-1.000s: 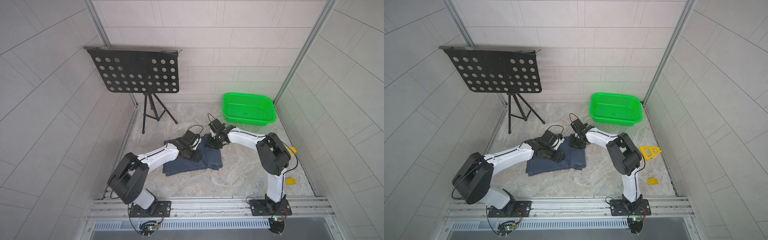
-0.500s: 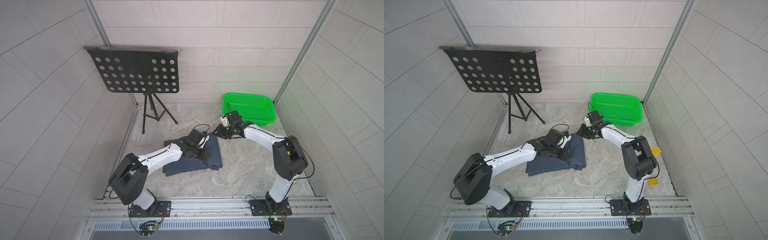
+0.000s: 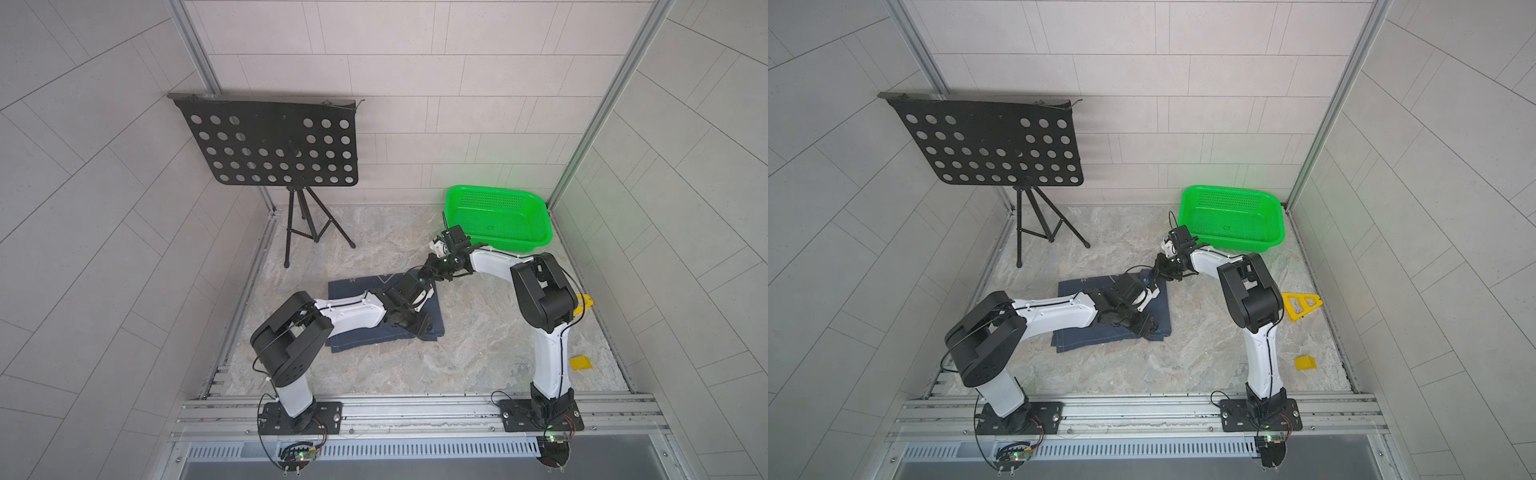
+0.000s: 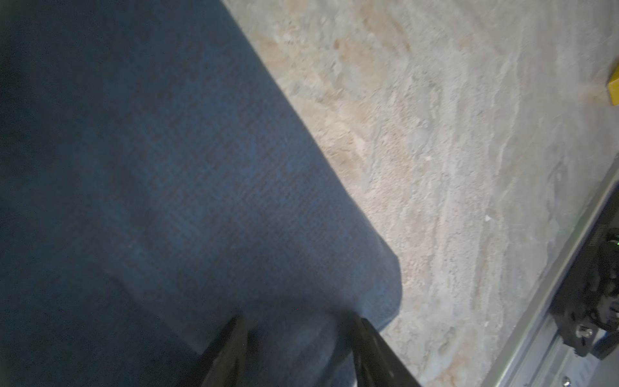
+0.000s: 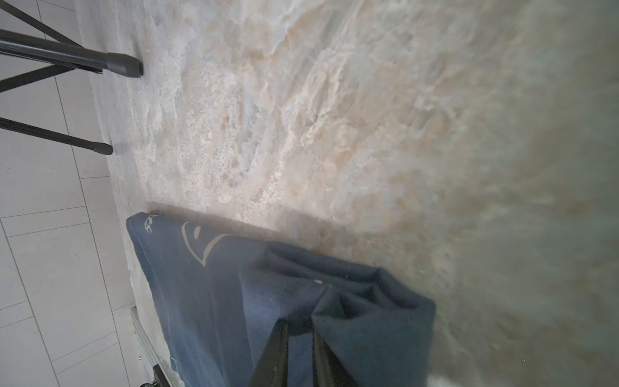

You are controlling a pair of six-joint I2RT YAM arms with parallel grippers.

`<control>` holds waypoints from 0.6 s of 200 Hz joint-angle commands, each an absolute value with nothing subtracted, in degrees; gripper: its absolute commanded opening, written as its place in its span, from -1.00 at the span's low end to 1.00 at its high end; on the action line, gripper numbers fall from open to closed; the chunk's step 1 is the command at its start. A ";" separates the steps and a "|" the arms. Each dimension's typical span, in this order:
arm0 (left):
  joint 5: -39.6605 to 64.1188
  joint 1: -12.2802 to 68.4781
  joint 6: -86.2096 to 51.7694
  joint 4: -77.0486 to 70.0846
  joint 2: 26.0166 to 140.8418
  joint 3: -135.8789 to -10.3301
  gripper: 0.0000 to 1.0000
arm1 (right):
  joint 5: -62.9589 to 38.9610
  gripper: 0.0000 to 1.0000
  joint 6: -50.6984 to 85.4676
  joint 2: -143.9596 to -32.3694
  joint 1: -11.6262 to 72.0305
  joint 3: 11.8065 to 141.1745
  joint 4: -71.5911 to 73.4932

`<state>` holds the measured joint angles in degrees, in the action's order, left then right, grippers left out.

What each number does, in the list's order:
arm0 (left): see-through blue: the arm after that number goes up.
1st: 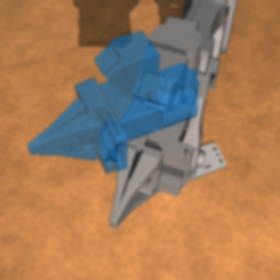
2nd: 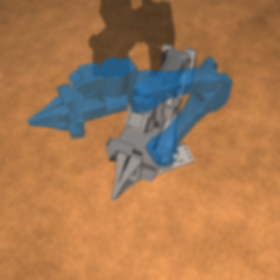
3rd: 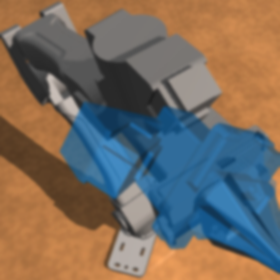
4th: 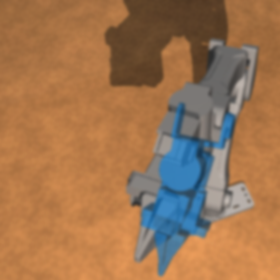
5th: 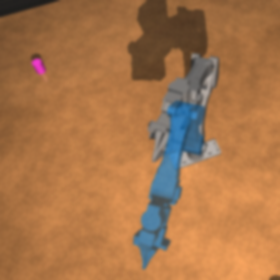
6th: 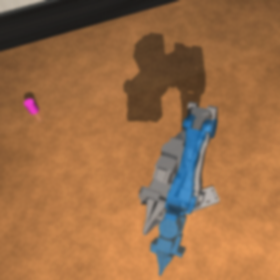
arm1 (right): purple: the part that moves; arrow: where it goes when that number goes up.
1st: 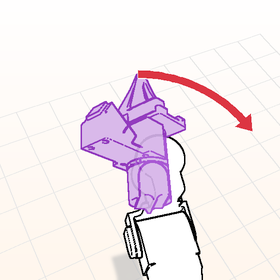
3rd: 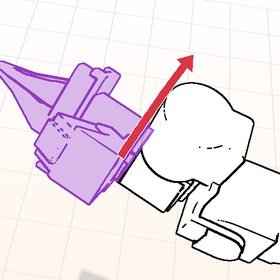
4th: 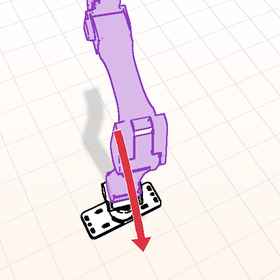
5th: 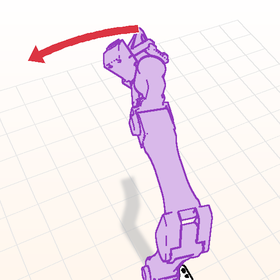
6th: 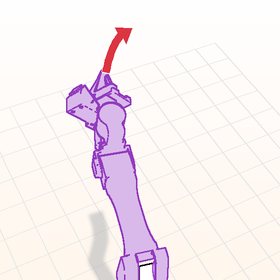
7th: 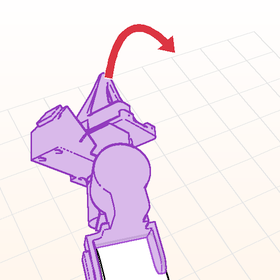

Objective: Roll up the pillowcase
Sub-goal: Roll the pillowcase at the center of the board.

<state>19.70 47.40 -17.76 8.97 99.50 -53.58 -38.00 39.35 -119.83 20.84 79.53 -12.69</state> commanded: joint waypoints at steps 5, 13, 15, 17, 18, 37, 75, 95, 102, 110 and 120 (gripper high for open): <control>19.40 47.96 -16.61 8.52 101.80 -50.74 0.14 | -35.15 -0.58 35.87 -122.21 21.01 79.99 -10.55; 19.68 48.05 -16.78 8.11 102.13 -50.17 0.14 | -35.60 -0.57 35.77 -122.66 20.94 79.94 -9.63; 19.79 48.03 -16.83 8.03 102.26 -50.07 0.14 | -35.71 -0.57 35.73 -122.75 20.97 79.90 -9.35; 19.82 48.09 -16.86 7.96 102.23 -50.03 0.14 | -35.82 -0.57 35.69 -122.78 20.93 79.90 -9.17; 19.89 48.12 -16.87 7.89 102.27 -49.97 0.14 | -35.84 -0.57 35.65 -122.78 20.92 79.89 -9.07; 20.53 48.08 -16.88 8.26 101.55 -50.19 0.14 | -36.99 -0.52 35.41 -121.63 20.53 80.29 -8.17; 20.47 48.01 -16.48 15.23 94.64 -55.86 0.18 | -38.51 -0.22 34.54 -110.26 18.02 77.91 -9.42; 19.45 47.45 -16.07 17.59 91.90 -58.28 0.19 | -40.34 -0.09 34.37 -104.88 15.78 73.01 -10.53; 19.21 46.85 -15.90 17.88 91.29 -58.81 0.19 | -41.13 -0.06 34.31 -103.16 15.03 70.83 -10.80; 18.96 46.00 -15.81 17.84 91.23 -59.13 0.19 | -42.00 -0.01 33.81 -101.21 14.29 68.16 -10.85; 18.29 44.92 -15.32 17.83 92.26 -59.36 0.19 | -42.40 0.06 32.94 -99.04 13.82 65.05 -11.44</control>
